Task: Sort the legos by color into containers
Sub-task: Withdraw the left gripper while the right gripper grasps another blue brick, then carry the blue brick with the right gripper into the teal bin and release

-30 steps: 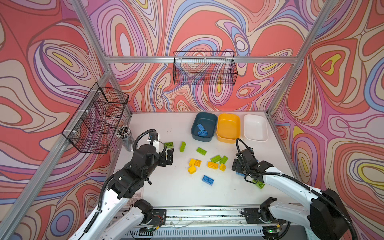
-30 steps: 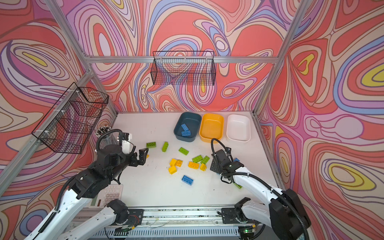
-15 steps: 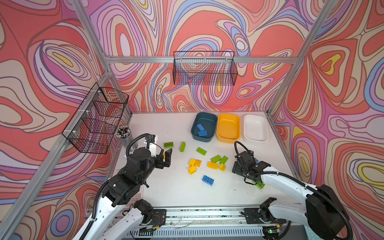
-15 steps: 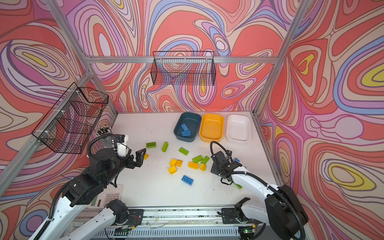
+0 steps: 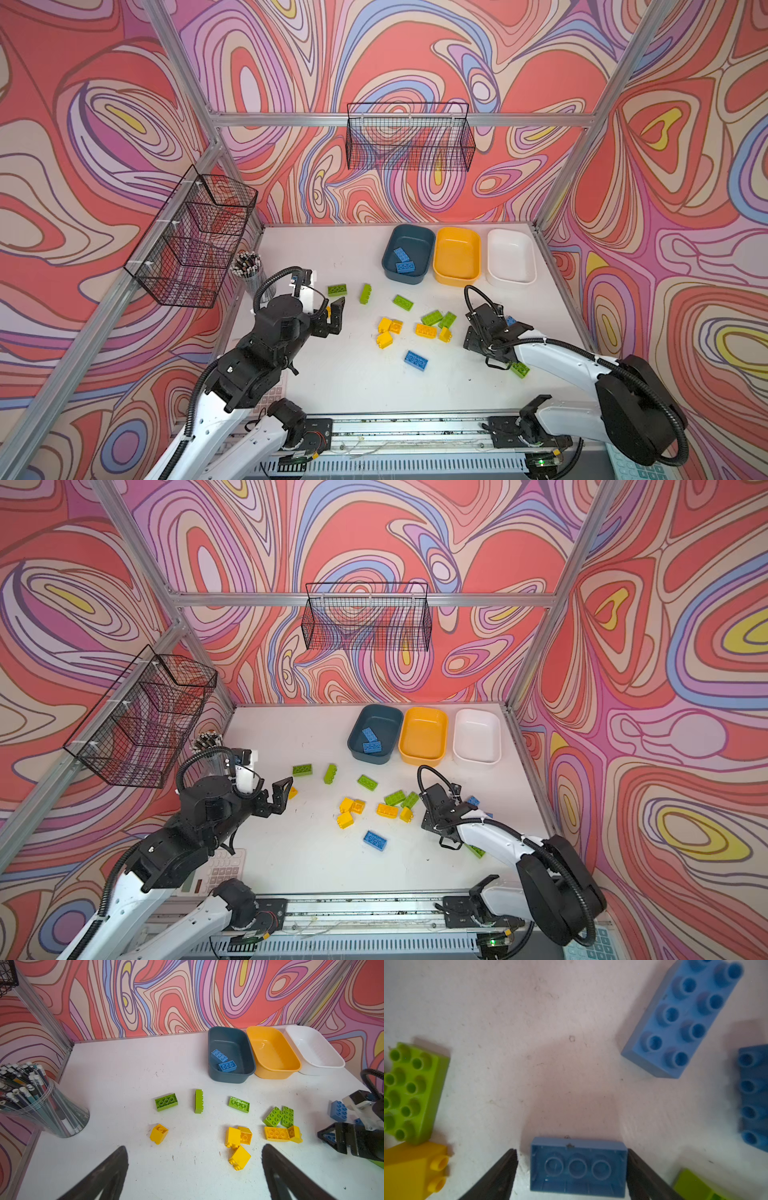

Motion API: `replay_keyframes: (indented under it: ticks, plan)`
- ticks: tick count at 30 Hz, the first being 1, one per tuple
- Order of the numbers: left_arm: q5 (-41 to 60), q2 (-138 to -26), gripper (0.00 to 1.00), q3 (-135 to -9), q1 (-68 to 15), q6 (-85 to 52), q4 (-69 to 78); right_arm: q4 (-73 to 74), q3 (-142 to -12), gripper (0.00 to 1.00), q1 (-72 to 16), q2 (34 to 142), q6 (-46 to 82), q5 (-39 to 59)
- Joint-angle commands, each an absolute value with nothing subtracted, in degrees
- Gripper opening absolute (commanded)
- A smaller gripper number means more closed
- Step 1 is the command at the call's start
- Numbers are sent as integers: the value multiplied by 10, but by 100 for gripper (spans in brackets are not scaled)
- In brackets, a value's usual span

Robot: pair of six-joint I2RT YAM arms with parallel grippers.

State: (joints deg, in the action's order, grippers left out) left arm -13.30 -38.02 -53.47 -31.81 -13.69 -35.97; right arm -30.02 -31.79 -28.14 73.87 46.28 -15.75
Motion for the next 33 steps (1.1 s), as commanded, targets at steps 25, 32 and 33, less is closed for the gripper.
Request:
replay_keyframes:
  ticks: [25, 32, 33]
  plan:
    - [-62, -380, 100, -534, -339, -146, -349, -368, -671, 57, -301, 841, 276, -132]
    - [5, -369, 100, -522, -344, -195, -404, -331, -861, 59, -303, 1002, 239, -79]
    - [19, -365, 100, -513, -344, -204, -405, -327, -890, 59, -303, 1037, 234, -77]
